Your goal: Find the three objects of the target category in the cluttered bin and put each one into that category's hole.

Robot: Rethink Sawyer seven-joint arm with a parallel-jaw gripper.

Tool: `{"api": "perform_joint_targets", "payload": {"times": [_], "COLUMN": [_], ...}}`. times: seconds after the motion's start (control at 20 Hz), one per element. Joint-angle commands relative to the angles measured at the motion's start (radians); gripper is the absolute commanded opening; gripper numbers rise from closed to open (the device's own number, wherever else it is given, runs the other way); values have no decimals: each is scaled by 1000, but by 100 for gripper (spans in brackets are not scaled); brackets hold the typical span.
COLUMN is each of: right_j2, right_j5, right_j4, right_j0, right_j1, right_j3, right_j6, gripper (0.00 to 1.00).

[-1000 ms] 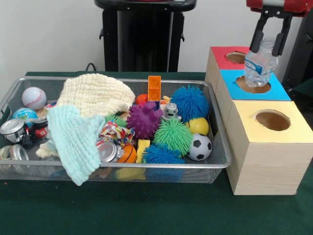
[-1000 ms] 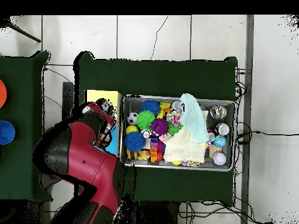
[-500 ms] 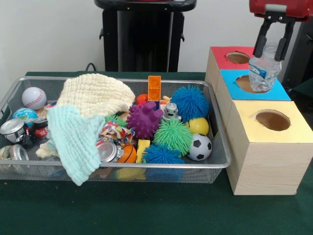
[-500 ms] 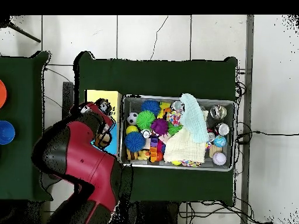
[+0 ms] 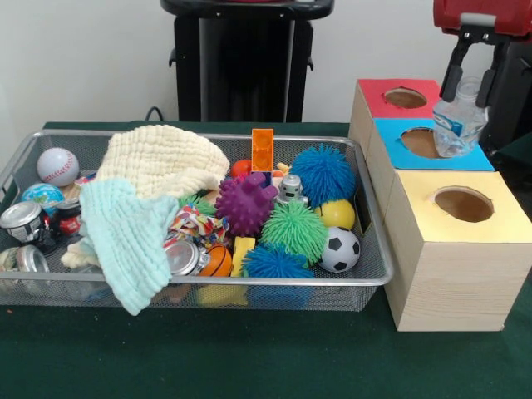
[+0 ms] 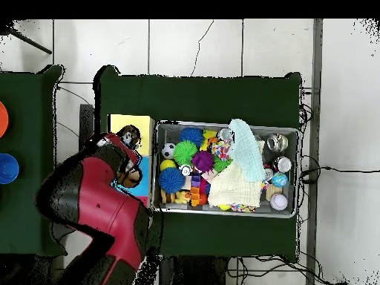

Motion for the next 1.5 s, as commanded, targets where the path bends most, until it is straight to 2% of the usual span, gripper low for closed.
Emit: {"api": "perform_joint_targets", "payload": {"times": [0.05, 0.6, 1.0, 1.25, 1.5], "right_j2": [30, 49, -26, -50, -14], "right_j5": [229, 234, 227, 224, 195], "right_j4": [20, 9, -31, -42, -31], "right_j0": [13, 10, 33, 23, 5], "right_j1": [56, 52, 80, 90, 80], "right_j3": [25, 67, 61, 59, 77], "right_j6": [353, 368, 361, 334, 312], "gripper": [0, 0, 0, 0, 0]}}
